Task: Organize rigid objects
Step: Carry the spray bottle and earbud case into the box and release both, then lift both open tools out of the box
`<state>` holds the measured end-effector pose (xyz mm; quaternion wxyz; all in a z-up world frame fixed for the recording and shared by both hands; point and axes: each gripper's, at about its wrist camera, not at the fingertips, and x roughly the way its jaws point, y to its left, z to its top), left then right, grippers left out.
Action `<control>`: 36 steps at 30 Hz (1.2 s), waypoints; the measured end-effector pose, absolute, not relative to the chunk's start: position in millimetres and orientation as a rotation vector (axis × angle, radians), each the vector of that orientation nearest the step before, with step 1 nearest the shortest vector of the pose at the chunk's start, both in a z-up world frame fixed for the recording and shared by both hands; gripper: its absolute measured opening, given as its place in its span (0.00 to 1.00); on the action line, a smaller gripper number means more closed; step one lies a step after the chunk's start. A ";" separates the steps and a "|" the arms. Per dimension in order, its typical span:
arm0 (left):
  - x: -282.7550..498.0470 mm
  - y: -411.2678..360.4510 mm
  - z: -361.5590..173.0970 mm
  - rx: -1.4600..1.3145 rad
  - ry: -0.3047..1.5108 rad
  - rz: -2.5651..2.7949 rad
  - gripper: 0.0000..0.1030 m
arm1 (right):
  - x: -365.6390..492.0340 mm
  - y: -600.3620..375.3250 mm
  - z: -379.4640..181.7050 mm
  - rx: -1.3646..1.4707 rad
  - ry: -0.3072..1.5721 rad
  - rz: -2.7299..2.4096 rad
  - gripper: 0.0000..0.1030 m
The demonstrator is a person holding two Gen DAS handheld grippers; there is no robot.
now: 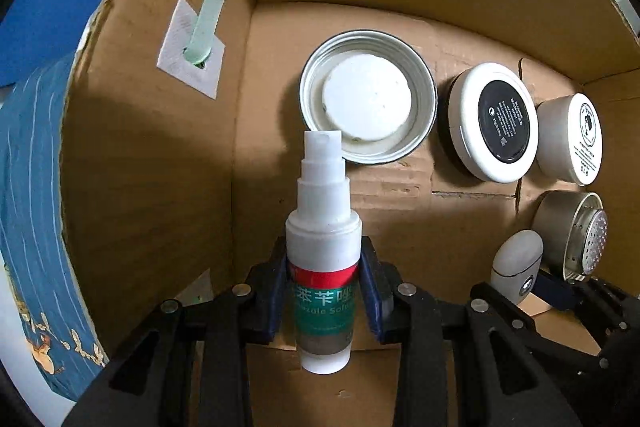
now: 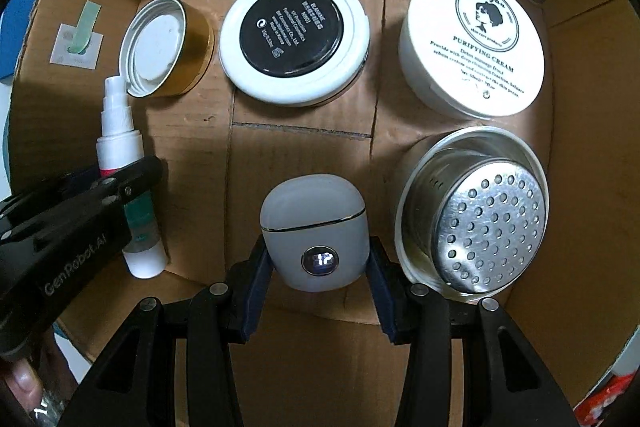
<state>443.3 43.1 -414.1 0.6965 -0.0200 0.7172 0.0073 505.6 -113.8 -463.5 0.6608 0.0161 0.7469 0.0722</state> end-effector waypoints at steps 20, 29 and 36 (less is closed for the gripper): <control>414.9 52.0 -319.4 -0.091 1.444 0.038 0.65 | 489.9 -120.9 -408.6 0.027 1.590 0.138 0.61; 376.7 41.5 -273.5 -0.075 1.323 0.032 0.83 | 453.3 -136.1 -361.8 0.025 1.478 0.104 0.80; 347.1 37.5 -243.9 -0.078 1.241 0.061 0.93 | 424.2 -146.4 -318.4 0.020 1.357 0.071 1.00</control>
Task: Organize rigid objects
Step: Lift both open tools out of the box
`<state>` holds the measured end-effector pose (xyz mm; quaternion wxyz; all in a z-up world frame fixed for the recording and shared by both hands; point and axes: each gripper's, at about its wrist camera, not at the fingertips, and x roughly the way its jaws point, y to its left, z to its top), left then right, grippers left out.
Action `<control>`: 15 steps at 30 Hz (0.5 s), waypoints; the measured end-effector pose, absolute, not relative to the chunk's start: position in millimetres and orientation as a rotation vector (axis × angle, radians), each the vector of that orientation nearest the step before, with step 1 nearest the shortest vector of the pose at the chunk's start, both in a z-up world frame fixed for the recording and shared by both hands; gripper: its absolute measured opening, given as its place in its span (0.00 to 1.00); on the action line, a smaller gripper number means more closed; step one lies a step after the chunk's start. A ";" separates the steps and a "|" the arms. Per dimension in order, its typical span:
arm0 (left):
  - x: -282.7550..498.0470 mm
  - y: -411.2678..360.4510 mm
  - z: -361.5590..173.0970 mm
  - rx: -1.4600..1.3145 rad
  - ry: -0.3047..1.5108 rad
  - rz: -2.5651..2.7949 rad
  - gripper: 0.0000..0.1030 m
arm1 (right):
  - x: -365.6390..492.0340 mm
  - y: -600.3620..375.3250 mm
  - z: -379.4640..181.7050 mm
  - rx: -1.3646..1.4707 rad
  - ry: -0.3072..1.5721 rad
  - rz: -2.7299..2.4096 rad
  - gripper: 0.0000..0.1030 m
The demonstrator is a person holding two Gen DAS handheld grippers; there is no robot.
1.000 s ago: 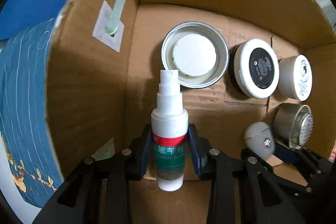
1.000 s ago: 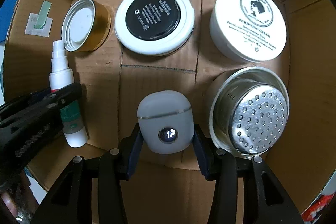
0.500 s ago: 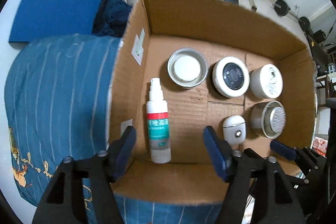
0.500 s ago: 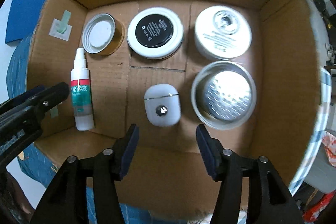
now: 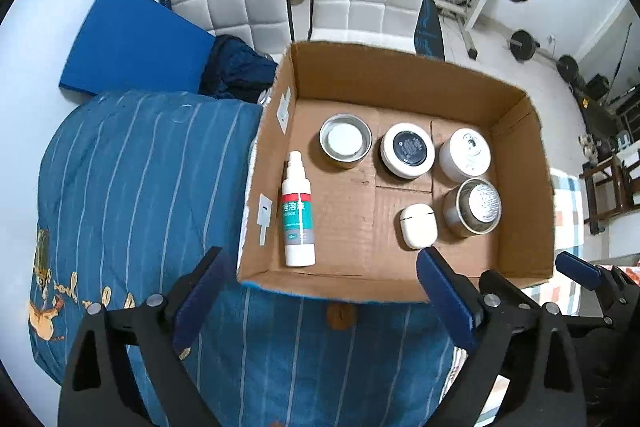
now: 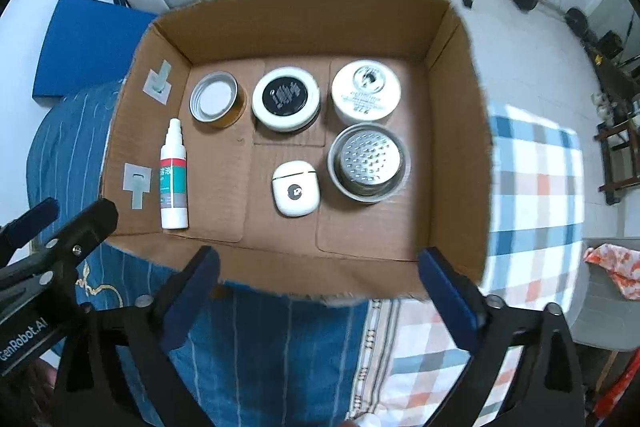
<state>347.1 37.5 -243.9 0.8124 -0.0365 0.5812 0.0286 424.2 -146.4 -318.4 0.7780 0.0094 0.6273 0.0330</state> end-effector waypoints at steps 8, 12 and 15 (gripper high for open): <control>316.7 31.6 -205.8 -0.068 1.147 0.059 0.97 | 390.0 -154.7 -270.6 0.029 1.263 0.060 1.00; 299.2 26.2 -190.2 -0.049 1.110 0.049 0.97 | 370.8 -161.3 -250.9 0.038 1.236 0.072 1.00; 278.9 17.1 -191.2 -0.013 1.118 0.042 0.97 | 348.4 -173.0 -248.9 0.049 1.253 0.079 1.00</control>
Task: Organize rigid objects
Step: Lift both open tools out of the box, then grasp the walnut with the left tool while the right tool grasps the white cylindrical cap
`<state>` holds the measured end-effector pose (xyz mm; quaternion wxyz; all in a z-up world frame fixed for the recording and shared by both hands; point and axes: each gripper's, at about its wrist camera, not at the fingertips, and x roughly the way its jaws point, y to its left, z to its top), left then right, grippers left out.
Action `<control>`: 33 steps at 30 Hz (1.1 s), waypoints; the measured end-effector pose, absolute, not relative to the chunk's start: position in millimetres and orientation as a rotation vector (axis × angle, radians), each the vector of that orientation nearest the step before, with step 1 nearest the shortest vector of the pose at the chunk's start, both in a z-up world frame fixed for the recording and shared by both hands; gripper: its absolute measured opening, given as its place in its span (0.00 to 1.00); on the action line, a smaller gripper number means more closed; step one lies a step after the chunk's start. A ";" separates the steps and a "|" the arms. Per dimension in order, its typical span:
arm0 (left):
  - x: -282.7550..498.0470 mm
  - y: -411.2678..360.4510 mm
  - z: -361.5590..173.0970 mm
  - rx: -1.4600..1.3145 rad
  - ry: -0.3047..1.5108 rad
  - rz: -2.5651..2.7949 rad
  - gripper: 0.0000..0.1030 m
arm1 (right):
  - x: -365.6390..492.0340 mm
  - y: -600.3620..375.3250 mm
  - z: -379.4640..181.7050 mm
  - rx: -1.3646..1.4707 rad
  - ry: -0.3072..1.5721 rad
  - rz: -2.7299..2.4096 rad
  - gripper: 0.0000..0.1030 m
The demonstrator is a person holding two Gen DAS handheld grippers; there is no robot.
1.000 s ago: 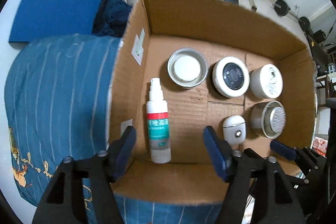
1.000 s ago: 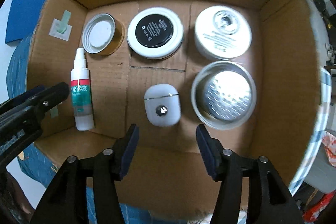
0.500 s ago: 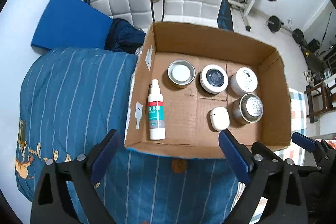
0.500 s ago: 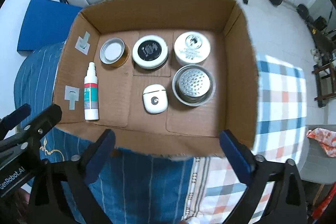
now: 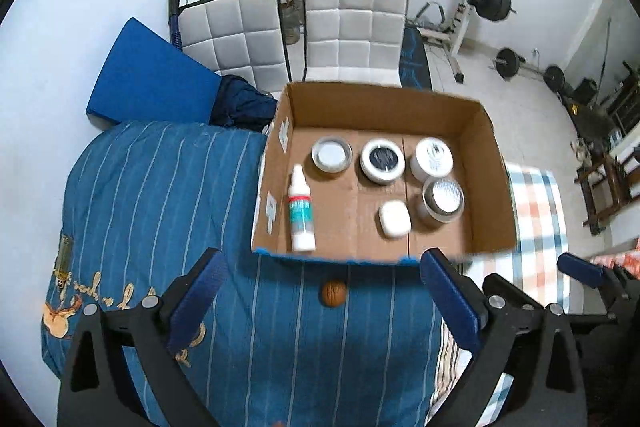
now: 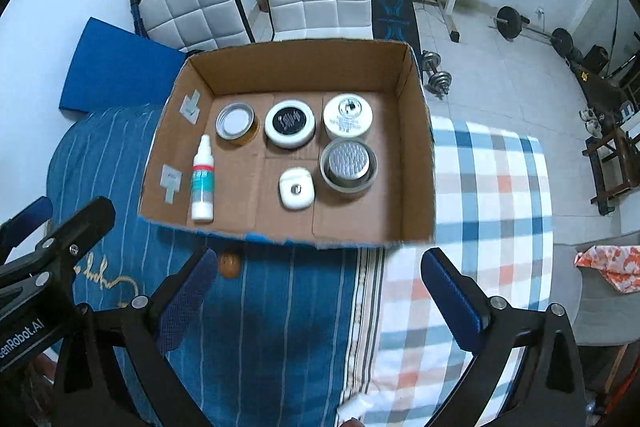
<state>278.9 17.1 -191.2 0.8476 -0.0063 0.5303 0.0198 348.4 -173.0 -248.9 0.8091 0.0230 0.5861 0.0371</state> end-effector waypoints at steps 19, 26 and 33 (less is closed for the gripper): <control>186.9 -9.7 -367.7 0.000 1.533 0.040 0.97 | 198.8 -239.7 -482.3 0.316 1.809 -0.114 0.45; 232.7 14.6 -372.1 -0.149 1.512 0.086 0.97 | 225.7 -216.9 -447.0 0.208 1.704 -0.007 0.34; 295.9 24.7 -402.8 -0.201 1.547 0.083 0.63 | 284.4 -205.9 -431.3 0.126 1.634 -0.005 0.34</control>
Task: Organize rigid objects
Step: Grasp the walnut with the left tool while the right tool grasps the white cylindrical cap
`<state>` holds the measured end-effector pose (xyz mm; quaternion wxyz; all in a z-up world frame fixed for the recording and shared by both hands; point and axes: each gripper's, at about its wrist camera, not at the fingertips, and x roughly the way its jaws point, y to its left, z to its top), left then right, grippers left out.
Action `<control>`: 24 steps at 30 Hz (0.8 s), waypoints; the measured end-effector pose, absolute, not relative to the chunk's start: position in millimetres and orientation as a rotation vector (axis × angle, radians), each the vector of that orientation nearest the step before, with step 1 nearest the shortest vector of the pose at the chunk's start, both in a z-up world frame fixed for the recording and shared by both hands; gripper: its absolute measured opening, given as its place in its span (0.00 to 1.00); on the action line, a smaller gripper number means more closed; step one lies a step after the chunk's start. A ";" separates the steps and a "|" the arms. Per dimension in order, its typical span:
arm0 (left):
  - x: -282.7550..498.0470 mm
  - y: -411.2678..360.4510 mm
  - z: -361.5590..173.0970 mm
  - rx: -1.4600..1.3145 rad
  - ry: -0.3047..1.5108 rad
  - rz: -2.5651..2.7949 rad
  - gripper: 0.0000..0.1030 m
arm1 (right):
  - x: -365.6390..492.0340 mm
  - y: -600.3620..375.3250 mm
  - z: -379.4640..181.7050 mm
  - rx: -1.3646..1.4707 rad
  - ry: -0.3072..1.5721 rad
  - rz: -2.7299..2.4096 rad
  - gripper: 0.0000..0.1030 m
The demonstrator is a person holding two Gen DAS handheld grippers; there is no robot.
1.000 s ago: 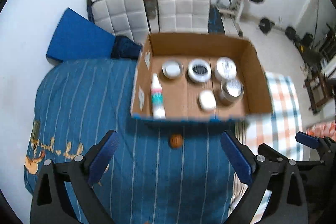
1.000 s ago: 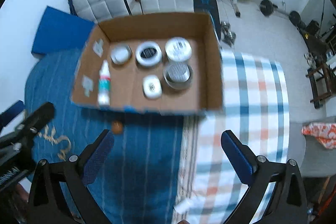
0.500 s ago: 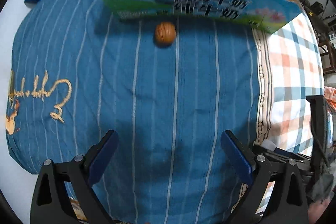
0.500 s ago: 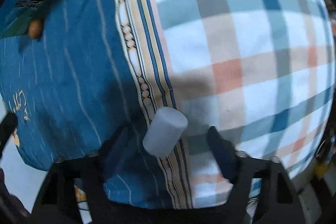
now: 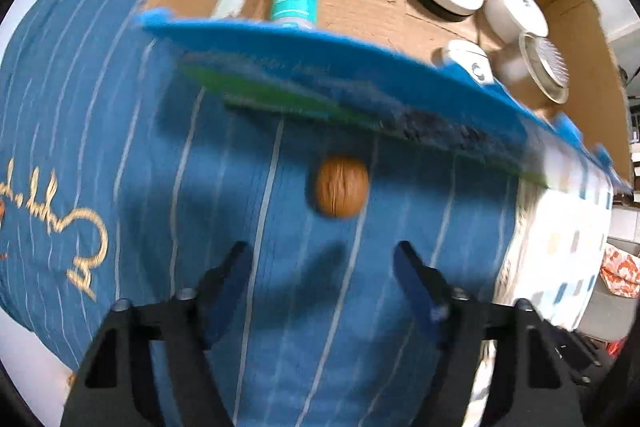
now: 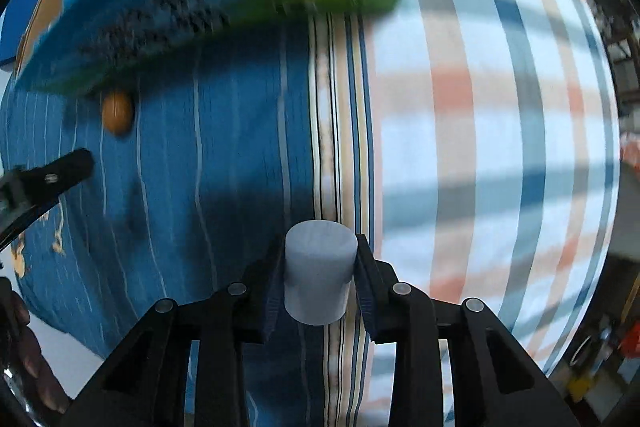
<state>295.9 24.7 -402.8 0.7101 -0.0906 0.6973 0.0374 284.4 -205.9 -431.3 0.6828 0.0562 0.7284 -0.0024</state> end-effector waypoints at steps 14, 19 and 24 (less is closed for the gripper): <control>328.6 4.7 -441.9 -0.124 1.579 0.052 0.28 | 312.8 -187.9 -446.2 0.080 1.654 -0.003 0.34; 317.1 -1.1 -426.7 -0.103 1.525 0.052 0.28 | 309.1 -177.6 -444.9 0.063 1.646 0.006 0.34; 300.9 -10.1 -397.6 -0.077 1.462 0.040 0.28 | 321.0 -172.2 -440.8 0.054 1.629 0.018 0.33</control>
